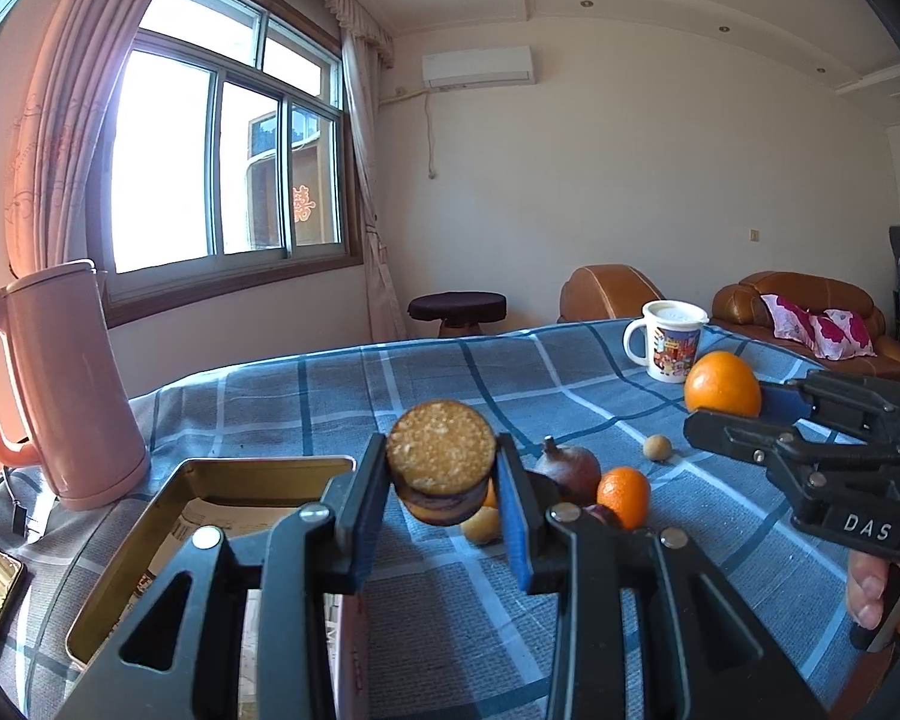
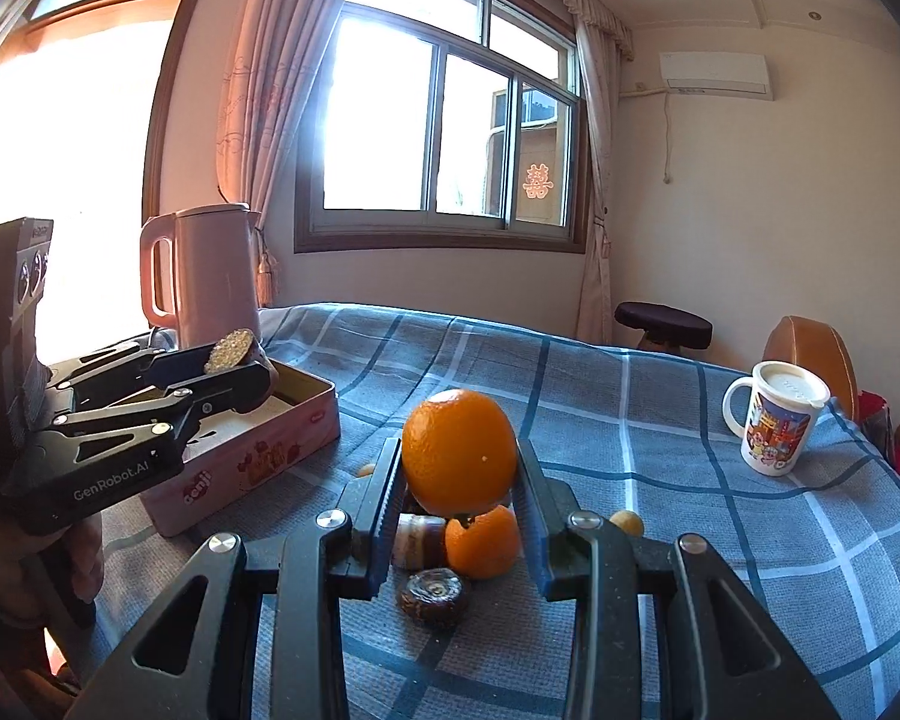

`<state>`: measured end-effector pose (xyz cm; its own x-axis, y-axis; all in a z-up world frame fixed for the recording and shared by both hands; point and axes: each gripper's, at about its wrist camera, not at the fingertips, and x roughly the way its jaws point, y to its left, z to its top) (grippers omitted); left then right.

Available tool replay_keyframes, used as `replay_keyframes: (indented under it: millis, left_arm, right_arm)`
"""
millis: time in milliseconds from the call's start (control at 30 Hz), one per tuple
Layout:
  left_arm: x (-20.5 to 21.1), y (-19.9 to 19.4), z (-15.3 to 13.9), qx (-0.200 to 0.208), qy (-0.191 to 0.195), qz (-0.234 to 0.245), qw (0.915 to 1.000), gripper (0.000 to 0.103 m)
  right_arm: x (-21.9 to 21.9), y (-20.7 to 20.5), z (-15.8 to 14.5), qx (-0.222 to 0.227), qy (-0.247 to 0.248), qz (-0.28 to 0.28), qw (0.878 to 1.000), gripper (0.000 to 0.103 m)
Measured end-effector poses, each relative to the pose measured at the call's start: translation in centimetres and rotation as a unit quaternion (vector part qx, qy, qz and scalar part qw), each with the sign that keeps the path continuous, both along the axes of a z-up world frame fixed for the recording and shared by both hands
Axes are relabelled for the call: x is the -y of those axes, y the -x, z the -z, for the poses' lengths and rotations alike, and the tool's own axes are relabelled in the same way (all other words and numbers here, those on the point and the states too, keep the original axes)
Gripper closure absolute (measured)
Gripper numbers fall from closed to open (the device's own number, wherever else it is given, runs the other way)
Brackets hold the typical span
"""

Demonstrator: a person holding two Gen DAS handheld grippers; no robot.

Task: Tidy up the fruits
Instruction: 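Lift the mangosteen half with the left tool while the right tool lifts the orange toward the tin, then lower the mangosteen half into the tin with the left tool while the right tool drops the orange in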

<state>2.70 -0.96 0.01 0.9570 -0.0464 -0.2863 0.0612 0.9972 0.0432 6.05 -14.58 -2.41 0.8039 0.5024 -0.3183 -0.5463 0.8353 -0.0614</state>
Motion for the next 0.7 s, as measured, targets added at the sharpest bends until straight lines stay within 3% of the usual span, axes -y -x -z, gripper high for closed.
replay_keyframes:
  millis: [700]
  left_arm:
    - [-9.0, 0.1, 0.9, -0.058, 0.043, -0.066, 0.9952, 0.067]
  right_arm:
    - [-10.8, -1.4, -0.6, -0.015, 0.047, -0.099, 0.994, 0.066]
